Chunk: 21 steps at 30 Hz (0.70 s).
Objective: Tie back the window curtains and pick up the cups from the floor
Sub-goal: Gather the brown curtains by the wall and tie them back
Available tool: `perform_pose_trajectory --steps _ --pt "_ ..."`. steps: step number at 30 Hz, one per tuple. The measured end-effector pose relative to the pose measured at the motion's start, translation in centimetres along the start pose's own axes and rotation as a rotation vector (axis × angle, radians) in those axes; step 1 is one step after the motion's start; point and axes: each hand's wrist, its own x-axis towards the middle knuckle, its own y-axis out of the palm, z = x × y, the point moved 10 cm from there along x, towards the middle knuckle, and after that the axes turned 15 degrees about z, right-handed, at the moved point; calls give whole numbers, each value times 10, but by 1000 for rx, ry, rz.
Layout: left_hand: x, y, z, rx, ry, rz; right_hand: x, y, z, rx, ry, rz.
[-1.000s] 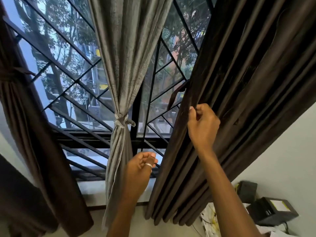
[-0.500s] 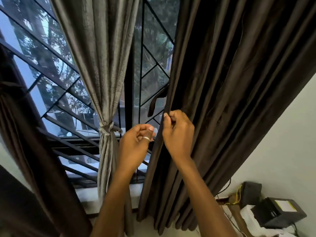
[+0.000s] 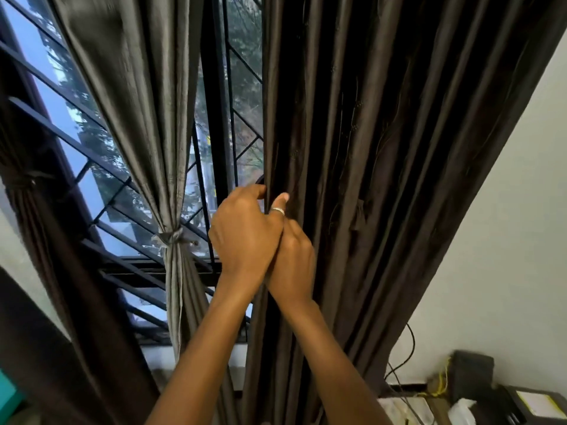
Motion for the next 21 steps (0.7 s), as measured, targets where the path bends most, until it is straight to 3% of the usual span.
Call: perform_pose_trajectory --steps 7,13,21 --pt "-11 -16 -7 43 -32 -66 5 -19 7 136 -134 183" --pt "-3 -13 13 -52 -16 -47 16 -75 -36 101 79 -127" --pt "20 -6 43 -162 34 -25 57 -64 -49 -29 206 -59"
